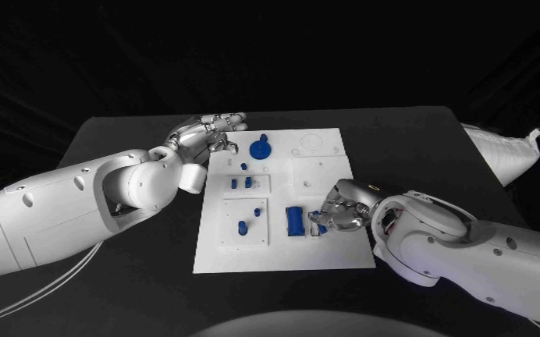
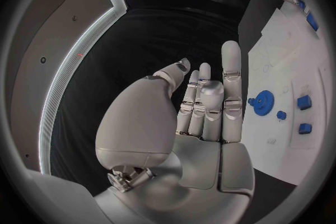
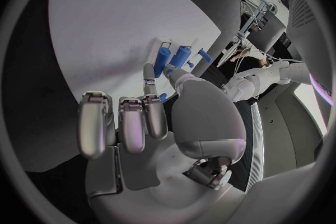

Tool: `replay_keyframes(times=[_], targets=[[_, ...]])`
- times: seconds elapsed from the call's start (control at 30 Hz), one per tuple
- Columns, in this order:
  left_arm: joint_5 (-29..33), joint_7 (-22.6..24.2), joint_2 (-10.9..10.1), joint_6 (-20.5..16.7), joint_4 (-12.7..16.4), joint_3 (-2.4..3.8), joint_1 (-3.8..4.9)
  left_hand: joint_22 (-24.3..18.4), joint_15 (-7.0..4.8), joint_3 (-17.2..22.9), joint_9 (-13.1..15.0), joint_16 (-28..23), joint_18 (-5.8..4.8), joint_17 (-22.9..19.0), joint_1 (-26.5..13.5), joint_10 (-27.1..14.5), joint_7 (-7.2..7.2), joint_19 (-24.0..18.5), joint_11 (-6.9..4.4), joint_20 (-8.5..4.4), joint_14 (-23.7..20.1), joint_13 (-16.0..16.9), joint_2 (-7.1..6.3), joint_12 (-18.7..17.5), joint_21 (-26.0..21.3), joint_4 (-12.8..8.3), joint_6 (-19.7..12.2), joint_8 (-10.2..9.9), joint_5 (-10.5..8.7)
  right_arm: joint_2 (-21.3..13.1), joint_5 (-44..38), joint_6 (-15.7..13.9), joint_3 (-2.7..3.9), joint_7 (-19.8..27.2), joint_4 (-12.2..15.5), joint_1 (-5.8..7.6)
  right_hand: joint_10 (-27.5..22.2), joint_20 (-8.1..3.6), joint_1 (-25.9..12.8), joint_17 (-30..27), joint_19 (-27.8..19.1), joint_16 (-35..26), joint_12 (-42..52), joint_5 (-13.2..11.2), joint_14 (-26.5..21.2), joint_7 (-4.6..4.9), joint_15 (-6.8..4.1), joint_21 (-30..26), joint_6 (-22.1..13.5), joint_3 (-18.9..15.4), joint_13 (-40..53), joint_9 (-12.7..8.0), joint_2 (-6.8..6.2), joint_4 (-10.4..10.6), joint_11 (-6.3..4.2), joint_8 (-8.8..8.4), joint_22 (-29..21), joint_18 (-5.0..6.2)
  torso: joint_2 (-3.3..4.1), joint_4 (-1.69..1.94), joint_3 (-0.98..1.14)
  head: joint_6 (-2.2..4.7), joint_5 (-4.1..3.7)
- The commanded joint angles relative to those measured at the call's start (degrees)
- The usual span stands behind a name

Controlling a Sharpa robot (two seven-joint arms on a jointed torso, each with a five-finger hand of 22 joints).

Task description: Assemble the parts on the task board

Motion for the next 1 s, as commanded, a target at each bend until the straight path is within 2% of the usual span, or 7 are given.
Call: replay_keyframes(times=[0.03, 0.23, 0.53, 0.7, 1.0], targets=[[-0.7, 0.3, 0.0, 1.3, 0.2, 0.03, 0.02, -0.1, 0.02, -0.2, 0.0, -0.3, 0.59, -0.1, -0.3, -0.3, -0.06, -0.3, 0.13, 0.00, -0.5, 0.1, 0.26, 0.3, -0.4, -0.2, -0.4, 0.2, 0.14, 0.3, -0.2, 1.6, -0.02, -0.3, -0.2, -0.06, 3.5, -0.21, -0.3, 11.5, 1.4, 0.2, -0.3, 0.3, 5.4, -0.04, -0.45, 0.3, 0.2, -0.4, 10.3, 0.0, 0.21, 0.0, -0.44, 0.32, 0.8, -0.33, -0.02, -0.05, -0.06, -0.20, -0.03], [-0.9, 0.5, 0.0, 1.3, 0.4, 0.03, 0.02, -0.1, 0.03, -0.1, 0.0, -0.3, 0.60, 0.0, -0.2, -0.4, -0.06, -0.3, 0.14, 0.01, -0.5, 0.1, 0.48, 0.4, -0.4, -0.2, -0.4, 0.3, 0.21, 0.8, -0.6, 4.5, -0.03, -0.4, -0.8, -0.07, 3.4, -0.27, -0.7, 11.3, 1.3, 0.1, -0.5, 0.3, 5.3, -0.01, -0.48, 0.1, 0.1, -1.1, 10.2, 0.2, 0.36, 0.3, -0.43, 0.39, 0.5, -0.28, -0.07, -0.05, -0.01, -0.29, 0.05], [-1.0, 0.7, 0.1, 1.3, 0.6, 0.03, 0.02, -0.1, 0.02, 0.0, 0.0, -0.3, 0.60, -0.1, -0.1, -0.5, -0.07, -0.3, 0.12, 0.01, -0.5, 0.1, 0.68, 0.5, -0.4, -0.2, -0.4, 0.3, 0.27, 1.5, -1.4, 6.8, -0.04, -0.6, -1.1, -0.08, 3.4, -0.30, -0.9, 11.3, 1.3, 0.1, -0.7, 0.4, 5.3, -0.08, -0.50, 0.1, 0.2, -1.4, 10.1, 0.4, 0.54, 0.4, -0.48, 0.53, 0.6, -0.29, -0.05, 0.05, 0.02, -0.44, 0.12], [-1.0, 0.8, 0.0, 1.2, 0.5, 0.03, 0.02, -0.1, 0.02, 0.0, 0.0, -0.3, 0.60, -0.1, -0.1, -0.5, -0.07, -0.3, 0.12, 0.01, -0.5, 0.1, 0.68, 0.5, -0.4, -0.2, -0.4, 0.3, 0.27, 1.7, -1.7, 7.5, -0.04, -0.6, -1.1, -0.08, 3.6, -0.48, -1.7, 11.4, 1.4, 0.2, -0.3, 0.6, 5.3, -0.55, -0.76, 0.2, 1.1, -2.6, 10.4, 1.1, 1.47, 1.3, -0.85, 1.38, 0.7, -0.31, -0.02, -0.02, 0.02, -0.37, 0.19], [-1.0, 0.8, 0.1, 1.2, 0.5, 0.03, 0.02, -0.1, 0.02, 0.0, 0.0, -0.3, 0.60, -0.1, -0.1, -0.5, -0.07, -0.3, 0.12, 0.01, -0.5, 0.1, 0.68, 0.5, -0.4, -0.2, -0.4, 0.3, 0.27, 1.9, -2.2, 7.3, -0.04, -0.6, -1.3, -0.08, 3.8, -0.70, -2.8, 11.5, 1.4, 0.2, 0.0, 0.5, 5.4, -0.75, -0.97, 0.2, 1.3, -3.8, 10.5, 1.7, 2.11, 2.4, -1.05, 1.95, 0.8, -0.35, -0.02, -0.03, 0.03, -0.28, 0.14]])
